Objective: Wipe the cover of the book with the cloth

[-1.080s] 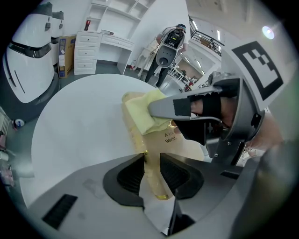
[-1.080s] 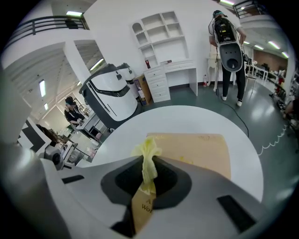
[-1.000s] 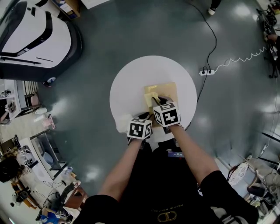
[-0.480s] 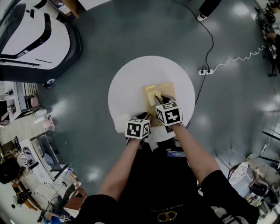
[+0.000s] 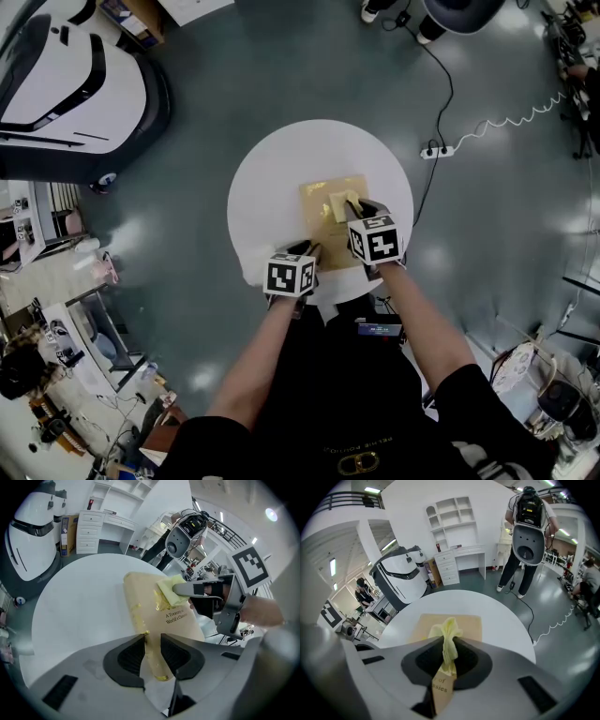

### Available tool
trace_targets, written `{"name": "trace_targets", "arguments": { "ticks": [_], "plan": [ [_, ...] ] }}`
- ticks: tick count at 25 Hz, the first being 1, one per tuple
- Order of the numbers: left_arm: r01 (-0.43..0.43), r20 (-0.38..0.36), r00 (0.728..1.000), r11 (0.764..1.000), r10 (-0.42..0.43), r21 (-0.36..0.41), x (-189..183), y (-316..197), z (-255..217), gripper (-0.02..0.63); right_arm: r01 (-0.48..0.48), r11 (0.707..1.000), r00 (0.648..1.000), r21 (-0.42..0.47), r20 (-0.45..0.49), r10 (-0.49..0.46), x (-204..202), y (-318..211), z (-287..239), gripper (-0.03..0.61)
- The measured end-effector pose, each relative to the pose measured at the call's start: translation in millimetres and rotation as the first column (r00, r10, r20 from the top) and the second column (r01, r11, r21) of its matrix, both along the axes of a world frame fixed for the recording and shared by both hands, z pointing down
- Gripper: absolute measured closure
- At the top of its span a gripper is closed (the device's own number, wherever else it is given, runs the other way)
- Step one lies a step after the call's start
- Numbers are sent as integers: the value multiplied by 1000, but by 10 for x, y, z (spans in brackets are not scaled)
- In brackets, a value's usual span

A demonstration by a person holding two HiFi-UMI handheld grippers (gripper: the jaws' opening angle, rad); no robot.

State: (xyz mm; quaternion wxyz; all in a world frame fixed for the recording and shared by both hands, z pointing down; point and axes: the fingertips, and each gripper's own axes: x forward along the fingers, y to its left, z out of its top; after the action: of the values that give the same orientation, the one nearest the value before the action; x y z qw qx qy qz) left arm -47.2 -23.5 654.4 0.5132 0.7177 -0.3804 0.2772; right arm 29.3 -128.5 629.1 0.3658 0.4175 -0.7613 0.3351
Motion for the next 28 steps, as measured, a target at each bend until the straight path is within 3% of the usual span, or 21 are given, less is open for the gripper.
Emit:
{"name": "trace_targets", "arguments": {
  "ticks": [28],
  "plan": [
    [2, 1, 1000, 1000, -2, 28, 1, 6, 0, 506, -132, 991, 990, 9, -41, 132, 664, -31, 13, 488]
  ]
}}
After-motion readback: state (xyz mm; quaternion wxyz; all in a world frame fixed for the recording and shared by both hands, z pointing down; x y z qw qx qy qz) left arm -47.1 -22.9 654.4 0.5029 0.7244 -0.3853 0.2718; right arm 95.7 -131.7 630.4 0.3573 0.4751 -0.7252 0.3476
